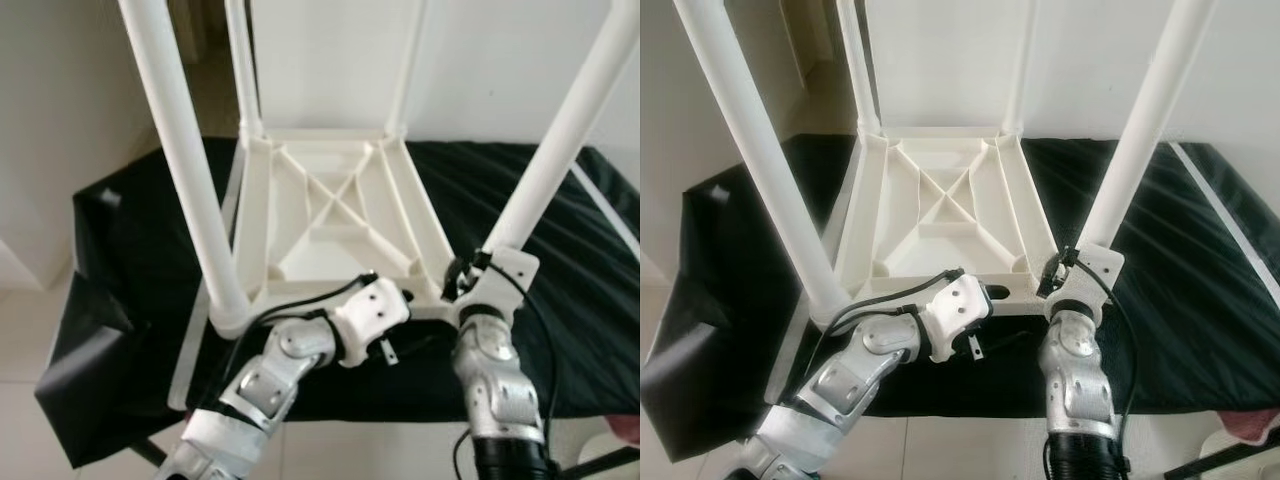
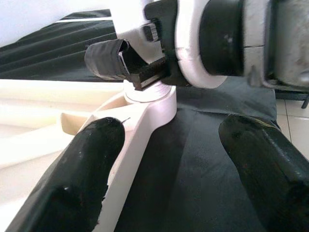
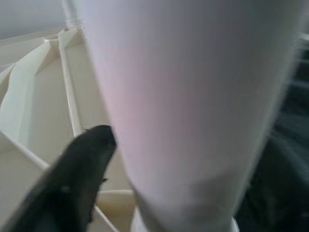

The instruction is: Building children table

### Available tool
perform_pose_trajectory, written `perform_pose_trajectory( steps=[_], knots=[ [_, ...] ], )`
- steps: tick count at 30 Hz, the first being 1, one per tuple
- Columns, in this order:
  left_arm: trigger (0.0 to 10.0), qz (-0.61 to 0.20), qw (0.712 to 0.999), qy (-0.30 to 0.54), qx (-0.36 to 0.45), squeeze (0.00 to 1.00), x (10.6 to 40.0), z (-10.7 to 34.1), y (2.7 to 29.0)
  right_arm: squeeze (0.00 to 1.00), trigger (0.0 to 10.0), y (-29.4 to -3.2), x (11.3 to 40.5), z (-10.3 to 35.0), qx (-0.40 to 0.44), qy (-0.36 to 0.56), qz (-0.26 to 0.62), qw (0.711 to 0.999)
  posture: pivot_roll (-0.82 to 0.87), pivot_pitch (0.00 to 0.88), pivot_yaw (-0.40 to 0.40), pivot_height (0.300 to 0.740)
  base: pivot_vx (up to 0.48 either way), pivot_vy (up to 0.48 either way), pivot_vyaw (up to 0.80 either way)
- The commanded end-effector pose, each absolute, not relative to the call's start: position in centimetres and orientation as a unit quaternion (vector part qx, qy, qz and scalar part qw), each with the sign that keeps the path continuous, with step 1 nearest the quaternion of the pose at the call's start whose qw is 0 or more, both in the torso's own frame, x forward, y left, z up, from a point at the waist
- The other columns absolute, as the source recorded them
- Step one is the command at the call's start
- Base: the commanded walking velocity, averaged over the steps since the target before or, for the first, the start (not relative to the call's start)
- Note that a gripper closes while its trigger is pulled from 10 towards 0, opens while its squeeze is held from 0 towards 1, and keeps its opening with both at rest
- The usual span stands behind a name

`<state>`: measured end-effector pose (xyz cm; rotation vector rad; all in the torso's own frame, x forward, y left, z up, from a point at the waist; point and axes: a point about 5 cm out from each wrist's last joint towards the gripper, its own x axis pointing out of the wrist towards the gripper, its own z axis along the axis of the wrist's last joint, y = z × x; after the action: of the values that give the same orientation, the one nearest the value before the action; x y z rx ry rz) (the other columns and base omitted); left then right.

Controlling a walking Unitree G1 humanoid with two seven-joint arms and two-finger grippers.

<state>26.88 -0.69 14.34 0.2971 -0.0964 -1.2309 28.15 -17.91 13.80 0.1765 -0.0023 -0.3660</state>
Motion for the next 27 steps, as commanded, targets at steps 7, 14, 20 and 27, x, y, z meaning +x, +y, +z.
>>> perform_pose_trajectory(
  steps=[7,14,20,27],
  knots=[
    [10.0,-0.579,0.801,-0.043,0.146,0.0,26.7,14.1,-0.6,0.0,10.0,-18.5,26.7,13.2,0.079,-0.008,-0.122,0.989,0.0,0.0,-0.038,0.74,0.0,0.0,0.0],
    [10.0,-0.579,0.801,-0.042,0.146,0.0,26.6,14.1,-0.6,0.0,10.0,-20.0,26.2,13.3,0.055,-0.019,-0.051,0.997,-0.01,0.0,-0.034,0.74,0.0,0.0,0.0],
    [10.0,-0.579,0.801,-0.041,0.145,0.0,26.7,14.1,-0.6,0.0,10.0,-20.9,26.3,13.4,0.048,-0.02,-0.007,0.999,-0.01,0.0,-0.031,0.74,0.0,0.0,0.0],
    [10.0,-0.577,0.803,-0.045,0.145,0.0,26.9,14.3,-0.7,0.0,10.0,-22.4,27.6,14.0,0.006,-0.015,0.071,0.997,-0.01,0.0,-0.025,0.74,0.0,0.0,0.0]
  ],
)
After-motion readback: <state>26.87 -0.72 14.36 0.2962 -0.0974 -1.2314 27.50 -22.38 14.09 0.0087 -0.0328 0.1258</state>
